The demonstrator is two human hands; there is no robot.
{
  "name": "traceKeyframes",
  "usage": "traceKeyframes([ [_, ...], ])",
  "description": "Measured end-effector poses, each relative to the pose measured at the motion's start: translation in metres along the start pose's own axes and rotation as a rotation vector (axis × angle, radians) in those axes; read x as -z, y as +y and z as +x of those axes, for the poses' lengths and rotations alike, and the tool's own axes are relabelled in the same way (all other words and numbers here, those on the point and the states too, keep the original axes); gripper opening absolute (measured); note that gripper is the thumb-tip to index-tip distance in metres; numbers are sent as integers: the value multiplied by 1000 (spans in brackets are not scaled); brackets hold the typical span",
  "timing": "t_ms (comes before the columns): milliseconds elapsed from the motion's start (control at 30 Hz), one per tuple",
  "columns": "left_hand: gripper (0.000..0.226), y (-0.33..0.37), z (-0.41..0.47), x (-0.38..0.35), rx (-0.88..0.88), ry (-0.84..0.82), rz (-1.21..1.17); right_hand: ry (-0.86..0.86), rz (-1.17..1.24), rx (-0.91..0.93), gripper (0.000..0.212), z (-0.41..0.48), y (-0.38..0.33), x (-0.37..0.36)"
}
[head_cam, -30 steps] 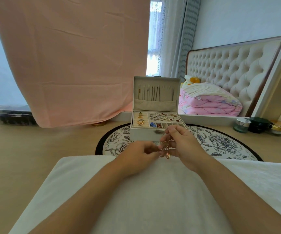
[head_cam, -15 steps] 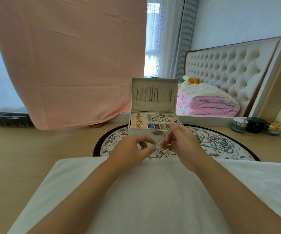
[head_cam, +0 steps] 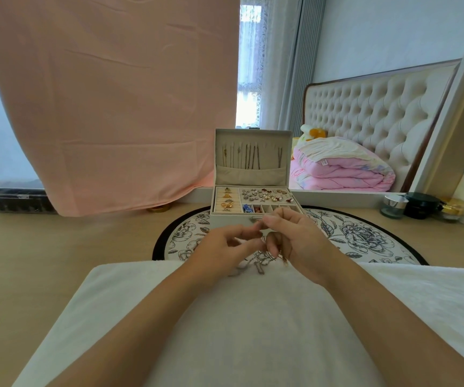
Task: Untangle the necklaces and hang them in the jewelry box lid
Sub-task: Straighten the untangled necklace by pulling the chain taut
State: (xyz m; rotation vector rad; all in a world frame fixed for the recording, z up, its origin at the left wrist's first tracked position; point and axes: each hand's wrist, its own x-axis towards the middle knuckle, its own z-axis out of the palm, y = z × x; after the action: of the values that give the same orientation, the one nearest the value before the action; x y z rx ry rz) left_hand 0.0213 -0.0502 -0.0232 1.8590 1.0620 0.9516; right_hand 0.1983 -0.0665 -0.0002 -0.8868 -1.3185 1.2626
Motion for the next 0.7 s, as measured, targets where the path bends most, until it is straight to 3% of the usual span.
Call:
traceKeyframes([
  [167, 15, 5, 6, -2, 146, 56, -206, -1, -64, 7, 20, -1, -2, 2],
  [233, 26, 7, 11, 1, 223, 91, -474, 45, -158, 21, 24, -2, -3, 6],
  [300, 29, 11, 11, 8, 191, 96, -745, 113, -280, 11, 25, -2, -1, 9],
  [367, 31, 16, 10, 15, 127, 90, -812, 160, -421, -3, 24, 0, 4, 10],
  [500, 33, 25, 9, 24, 160, 110, -547, 304, -692, 80, 22, 6, 15, 11],
  [600, 19, 20, 5, 29, 13, 113, -176, 412, -613, 129, 18, 10, 15, 14],
  [700, 20, 15, 3, 30, 1, 70, -237, 461, -523, 131, 10, 11, 15, 15],
])
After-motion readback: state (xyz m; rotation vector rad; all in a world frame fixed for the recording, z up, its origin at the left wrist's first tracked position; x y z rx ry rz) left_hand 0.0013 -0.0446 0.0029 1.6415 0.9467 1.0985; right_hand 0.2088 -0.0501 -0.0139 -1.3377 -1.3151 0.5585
